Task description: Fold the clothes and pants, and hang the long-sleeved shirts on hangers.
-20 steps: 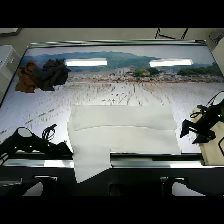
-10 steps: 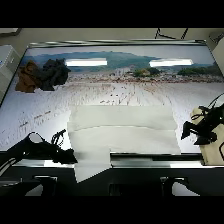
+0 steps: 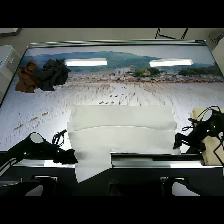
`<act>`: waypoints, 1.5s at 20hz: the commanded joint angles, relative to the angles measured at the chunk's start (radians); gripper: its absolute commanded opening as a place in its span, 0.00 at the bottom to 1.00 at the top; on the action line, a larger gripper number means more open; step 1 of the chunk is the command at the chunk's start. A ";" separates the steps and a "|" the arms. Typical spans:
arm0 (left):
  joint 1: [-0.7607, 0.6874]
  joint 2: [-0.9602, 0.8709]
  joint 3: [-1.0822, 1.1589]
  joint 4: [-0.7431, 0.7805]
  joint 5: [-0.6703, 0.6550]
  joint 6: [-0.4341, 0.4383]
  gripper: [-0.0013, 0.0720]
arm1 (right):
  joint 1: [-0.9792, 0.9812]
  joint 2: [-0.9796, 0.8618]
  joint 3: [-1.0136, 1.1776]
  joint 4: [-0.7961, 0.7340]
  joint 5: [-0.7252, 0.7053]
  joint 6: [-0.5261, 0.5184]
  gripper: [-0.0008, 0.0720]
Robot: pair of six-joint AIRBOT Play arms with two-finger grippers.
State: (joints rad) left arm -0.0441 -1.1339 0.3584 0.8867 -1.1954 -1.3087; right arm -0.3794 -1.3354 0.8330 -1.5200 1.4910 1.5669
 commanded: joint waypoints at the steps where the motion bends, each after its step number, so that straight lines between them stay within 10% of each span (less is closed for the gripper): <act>1: -0.001 0.001 0.002 -0.002 0.000 -0.001 0.04 | 0.000 -0.009 -0.038 0.055 -0.081 -0.028 0.86; 4: -0.001 0.004 0.002 -0.001 -0.001 -0.001 0.04 | 0.000 -0.042 -0.038 0.097 -0.088 -0.027 0.78; 8: -0.001 0.009 0.002 -0.001 -0.011 0.000 0.04 | 0.001 -0.053 -0.037 0.165 -0.071 -0.040 0.06; 18: 0.067 0.069 0.410 0.091 -0.125 -0.071 0.04 | 0.043 -0.042 0.269 0.163 0.060 0.045 0.06; 30: 0.056 -0.528 1.067 0.083 -0.085 -0.111 0.04 | 0.117 -0.393 0.690 0.281 -0.166 0.154 0.07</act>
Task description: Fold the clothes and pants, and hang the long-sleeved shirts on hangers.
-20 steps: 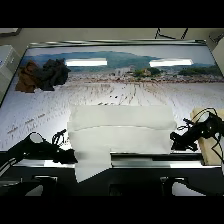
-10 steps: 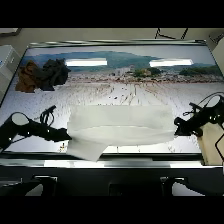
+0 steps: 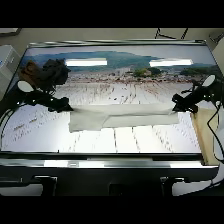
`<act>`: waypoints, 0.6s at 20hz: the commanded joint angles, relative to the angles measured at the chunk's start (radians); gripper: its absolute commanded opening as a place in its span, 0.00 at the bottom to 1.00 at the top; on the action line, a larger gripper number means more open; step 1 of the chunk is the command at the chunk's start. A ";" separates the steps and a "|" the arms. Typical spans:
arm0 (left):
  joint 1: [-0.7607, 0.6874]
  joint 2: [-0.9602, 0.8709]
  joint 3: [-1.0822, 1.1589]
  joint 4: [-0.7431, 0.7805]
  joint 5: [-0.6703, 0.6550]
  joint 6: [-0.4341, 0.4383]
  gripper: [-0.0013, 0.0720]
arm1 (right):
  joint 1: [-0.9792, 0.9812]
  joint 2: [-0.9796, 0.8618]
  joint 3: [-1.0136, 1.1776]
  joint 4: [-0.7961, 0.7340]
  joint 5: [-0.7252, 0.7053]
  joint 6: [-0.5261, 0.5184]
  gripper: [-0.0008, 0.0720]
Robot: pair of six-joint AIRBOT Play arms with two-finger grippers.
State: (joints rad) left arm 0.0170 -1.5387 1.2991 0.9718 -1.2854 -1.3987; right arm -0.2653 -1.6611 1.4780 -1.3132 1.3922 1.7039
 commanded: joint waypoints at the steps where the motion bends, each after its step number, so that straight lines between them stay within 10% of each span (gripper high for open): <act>1: -0.004 -0.158 0.153 -0.002 0.008 -0.028 0.04 | 0.003 -0.085 0.045 0.072 -0.069 0.023 0.07; 7: -0.017 -0.261 0.170 -0.003 0.003 -0.042 0.10 | -0.005 -0.129 0.048 0.089 -0.055 0.024 0.13; 9: 0.006 -0.248 0.193 -0.003 -0.031 -0.041 0.55 | -0.037 -0.109 0.060 0.063 -0.028 0.000 0.60; 10: 0.020 -0.237 0.206 -0.003 -0.047 -0.042 0.61 | -0.061 -0.105 0.060 0.050 -0.003 -0.018 0.91; 12: 0.038 -0.201 0.215 -0.003 -0.049 -0.042 0.61 | -0.108 -0.120 0.057 0.064 0.037 -0.053 0.99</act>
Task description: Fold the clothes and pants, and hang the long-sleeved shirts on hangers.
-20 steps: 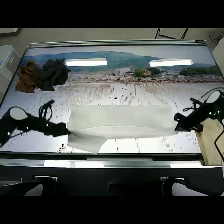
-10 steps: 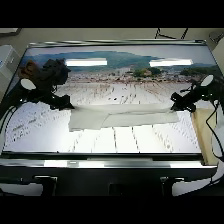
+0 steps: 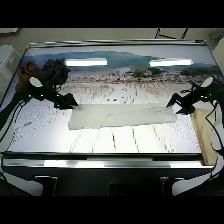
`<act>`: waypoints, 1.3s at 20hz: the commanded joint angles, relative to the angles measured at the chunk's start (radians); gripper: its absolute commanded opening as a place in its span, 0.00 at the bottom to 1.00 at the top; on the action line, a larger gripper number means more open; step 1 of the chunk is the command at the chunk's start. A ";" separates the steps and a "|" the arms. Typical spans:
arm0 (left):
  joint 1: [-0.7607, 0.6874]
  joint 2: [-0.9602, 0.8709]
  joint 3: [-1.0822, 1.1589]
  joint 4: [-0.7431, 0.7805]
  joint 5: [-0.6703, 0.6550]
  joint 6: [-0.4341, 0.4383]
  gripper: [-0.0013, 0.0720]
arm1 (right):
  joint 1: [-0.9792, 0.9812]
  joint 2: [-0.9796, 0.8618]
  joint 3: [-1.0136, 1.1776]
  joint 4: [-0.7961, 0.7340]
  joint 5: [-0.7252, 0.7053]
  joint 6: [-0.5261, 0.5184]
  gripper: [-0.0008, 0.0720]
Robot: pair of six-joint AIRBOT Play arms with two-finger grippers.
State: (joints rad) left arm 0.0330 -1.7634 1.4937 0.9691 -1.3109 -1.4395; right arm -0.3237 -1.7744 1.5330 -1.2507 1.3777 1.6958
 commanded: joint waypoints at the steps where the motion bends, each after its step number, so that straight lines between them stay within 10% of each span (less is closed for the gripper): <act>1: 0.024 0.042 0.020 -0.001 -0.025 -0.001 0.61 | -0.065 -0.023 0.002 0.038 0.071 -0.066 0.99; 7: -0.017 0.117 0.020 -0.002 -0.024 -0.001 0.61 | -0.069 -0.120 0.002 0.197 0.068 -0.100 0.99; 12: -0.064 0.126 0.020 -0.066 -0.021 -0.001 0.61 | -0.070 -0.126 0.003 0.293 0.089 -0.127 0.07; 17: -0.215 0.101 0.006 -0.150 0.159 -0.001 0.04 | -0.048 0.055 0.003 0.394 0.129 -0.216 0.07; 26: -0.651 -0.169 -0.014 -0.580 0.552 -0.047 0.04 | 0.221 0.541 0.003 0.397 0.168 -0.090 0.07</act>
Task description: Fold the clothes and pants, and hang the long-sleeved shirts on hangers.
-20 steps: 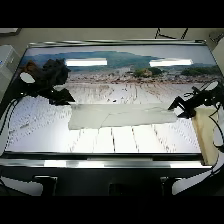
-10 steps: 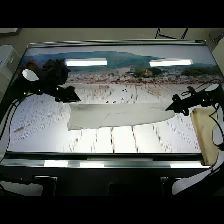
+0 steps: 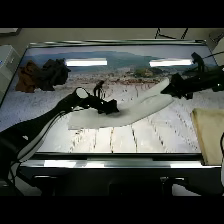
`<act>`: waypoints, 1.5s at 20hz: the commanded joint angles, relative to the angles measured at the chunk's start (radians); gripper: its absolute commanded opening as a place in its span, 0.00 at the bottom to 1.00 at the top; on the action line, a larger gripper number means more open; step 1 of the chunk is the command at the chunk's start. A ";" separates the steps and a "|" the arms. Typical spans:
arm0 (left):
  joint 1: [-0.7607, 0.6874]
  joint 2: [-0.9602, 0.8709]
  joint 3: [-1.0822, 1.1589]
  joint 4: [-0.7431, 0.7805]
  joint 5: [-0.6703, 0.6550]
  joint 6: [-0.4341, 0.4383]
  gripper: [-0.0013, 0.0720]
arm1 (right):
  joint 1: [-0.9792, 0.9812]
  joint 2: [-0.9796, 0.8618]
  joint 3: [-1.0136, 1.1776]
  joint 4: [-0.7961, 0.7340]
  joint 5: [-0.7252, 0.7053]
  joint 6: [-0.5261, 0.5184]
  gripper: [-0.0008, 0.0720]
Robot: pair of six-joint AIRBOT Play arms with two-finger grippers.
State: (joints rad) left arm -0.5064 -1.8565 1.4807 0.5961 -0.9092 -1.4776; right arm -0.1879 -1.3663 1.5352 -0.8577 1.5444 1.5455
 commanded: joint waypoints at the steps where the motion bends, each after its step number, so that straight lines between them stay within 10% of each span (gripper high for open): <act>1: -0.153 -0.098 -0.002 -0.293 0.201 -0.008 0.04 | 0.113 0.162 0.001 0.005 0.001 0.079 0.07; 5: -0.299 -0.149 -0.001 -0.612 0.315 0.010 0.04 | 0.203 0.211 0.000 -0.024 -0.024 0.126 0.07; 9: -0.270 -0.143 -0.002 -0.623 0.381 0.084 0.04 | 0.294 0.137 0.000 -0.056 -0.112 0.141 0.07; 17: 0.327 0.237 -0.002 0.210 0.031 -0.116 0.03 | 0.587 -0.220 0.000 0.084 -0.427 0.114 0.07; 21: 0.619 0.518 -0.002 0.362 -0.118 -0.106 0.04 | 0.668 -0.455 0.000 0.239 -0.574 0.115 0.07; 22: 0.665 0.573 -0.002 0.367 -0.140 -0.089 0.04 | 0.682 -0.507 0.000 0.280 -0.604 0.115 0.15; 24: 0.736 0.674 -0.002 0.370 -0.175 -0.064 0.04 | 0.681 -0.567 0.000 0.394 -0.646 0.098 0.86; 30: 0.781 0.816 -0.002 0.403 -0.225 -0.010 0.04 | 0.387 -0.388 0.001 0.270 -0.419 0.014 0.86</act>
State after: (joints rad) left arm 0.2451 -1.1049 1.4792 0.9684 -1.1049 -1.5085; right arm 0.3347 -1.8267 1.5352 -0.4873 0.9943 1.5738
